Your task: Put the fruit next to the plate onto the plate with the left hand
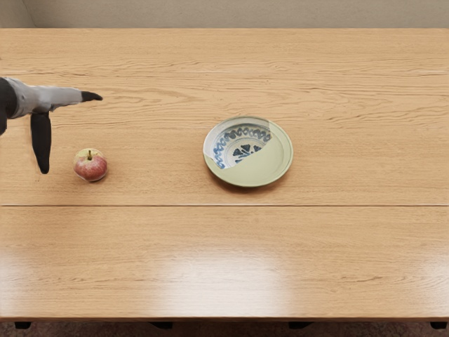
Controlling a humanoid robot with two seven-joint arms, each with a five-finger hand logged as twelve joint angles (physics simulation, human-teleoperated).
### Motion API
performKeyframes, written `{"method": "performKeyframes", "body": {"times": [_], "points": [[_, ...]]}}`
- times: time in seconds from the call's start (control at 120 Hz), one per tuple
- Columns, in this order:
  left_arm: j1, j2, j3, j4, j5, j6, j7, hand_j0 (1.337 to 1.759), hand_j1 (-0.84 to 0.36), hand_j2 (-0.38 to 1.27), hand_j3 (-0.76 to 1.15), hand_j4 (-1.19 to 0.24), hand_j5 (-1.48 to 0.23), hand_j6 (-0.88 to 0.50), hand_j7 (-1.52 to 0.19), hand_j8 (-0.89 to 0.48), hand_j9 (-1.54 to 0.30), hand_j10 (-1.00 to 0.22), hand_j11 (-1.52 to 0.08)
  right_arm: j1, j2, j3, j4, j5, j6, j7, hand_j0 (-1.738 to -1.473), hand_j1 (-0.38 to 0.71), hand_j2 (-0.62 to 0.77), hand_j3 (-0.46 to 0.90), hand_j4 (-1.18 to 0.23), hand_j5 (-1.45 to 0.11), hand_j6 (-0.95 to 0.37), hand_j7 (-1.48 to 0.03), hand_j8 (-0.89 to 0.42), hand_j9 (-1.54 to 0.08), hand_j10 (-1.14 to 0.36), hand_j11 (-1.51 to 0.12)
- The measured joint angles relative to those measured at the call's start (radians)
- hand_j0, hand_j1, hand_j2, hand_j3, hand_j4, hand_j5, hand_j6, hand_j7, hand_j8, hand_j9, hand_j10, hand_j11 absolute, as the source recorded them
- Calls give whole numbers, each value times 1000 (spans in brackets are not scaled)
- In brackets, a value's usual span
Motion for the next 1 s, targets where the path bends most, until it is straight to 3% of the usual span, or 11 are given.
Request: {"method": "performKeyframes", "body": {"times": [0.05,0.133,0.358,0.683,1.0], "points": [[13,-79,7,14,23,14,0,1658,348,2,0,-8,-3,-10,-3,-10,-2,-7,-2,0,0,0,0,0,0,0,-1658,-331,-3,0,-15,-20,-15,-20,-15,-20,-15,-20],[42,-110,15,51,77,27,0,1658,348,2,0,-9,-4,-10,-4,-10,-3,-8,-3,0,0,0,0,0,0,0,-1658,-331,-3,0,-15,-20,-15,-20,-15,-20,-15,-20],[81,-122,32,86,150,67,0,1658,306,9,0,-43,-49,-45,-49,-44,-48,-42,-48,2,0,0,0,0,0,0,-1658,-331,-3,0,-15,-20,-15,-20,-15,-20,-15,-20],[163,-146,44,89,233,178,0,1658,113,42,0,-204,-258,-206,-258,-205,-258,-203,-258,1,0,0,0,0,0,0,-1658,-331,-3,0,-15,-20,-15,-20,-15,-20,-15,-20],[221,-146,49,90,314,251,0,1658,71,50,0,-240,-305,-242,-305,-241,-304,-239,-304,2,0,0,0,0,0,0,-1658,-331,-3,0,-15,-20,-15,-20,-15,-20,-15,-20]]}}
